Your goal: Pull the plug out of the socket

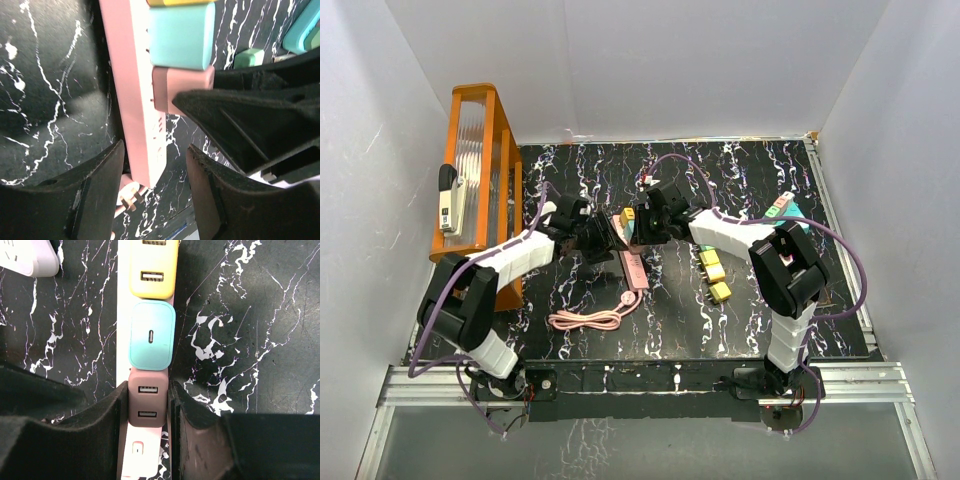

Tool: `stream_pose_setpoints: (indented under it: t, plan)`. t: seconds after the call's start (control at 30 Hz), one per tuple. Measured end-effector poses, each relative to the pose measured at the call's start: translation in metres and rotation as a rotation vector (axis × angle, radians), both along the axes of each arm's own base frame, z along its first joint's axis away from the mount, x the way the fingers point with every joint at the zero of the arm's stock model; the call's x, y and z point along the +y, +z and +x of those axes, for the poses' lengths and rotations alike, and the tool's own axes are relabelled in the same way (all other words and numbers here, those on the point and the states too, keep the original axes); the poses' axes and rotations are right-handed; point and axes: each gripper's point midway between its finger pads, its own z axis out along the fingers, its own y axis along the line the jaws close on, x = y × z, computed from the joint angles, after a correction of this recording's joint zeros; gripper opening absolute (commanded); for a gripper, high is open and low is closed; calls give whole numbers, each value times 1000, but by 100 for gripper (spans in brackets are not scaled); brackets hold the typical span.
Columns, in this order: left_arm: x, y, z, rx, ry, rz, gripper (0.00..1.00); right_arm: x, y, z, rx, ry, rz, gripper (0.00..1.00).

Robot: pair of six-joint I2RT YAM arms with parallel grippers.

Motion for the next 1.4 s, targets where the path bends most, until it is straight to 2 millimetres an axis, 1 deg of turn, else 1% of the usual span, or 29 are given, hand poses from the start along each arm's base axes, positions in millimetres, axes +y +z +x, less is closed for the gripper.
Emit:
stream_pose_setpoints:
  t: [0.17,0.37,0.5,0.7,1.0,1.27,1.4]
  plan:
    - [1,-6,9,14,23,-21,43,-1,0,0,5,4,8,15]
    - [-3,-25,14,59,15,-27,36,-3,-1,0,12,9,26,15]
    - [-8,-33,23,76,3,-48,37,-3,-1,-1,17,15,32,15]
    - [-11,-41,27,85,-6,-66,37,-5,0,-2,19,18,37,15]
    - [-12,-42,31,69,-9,-73,31,-6,0,-1,22,20,43,15]
    - [-9,-46,29,45,-14,-62,30,-6,0,-2,27,20,50,13]
    - [-8,-48,29,32,-15,-65,29,-4,2,-3,15,13,16,12]
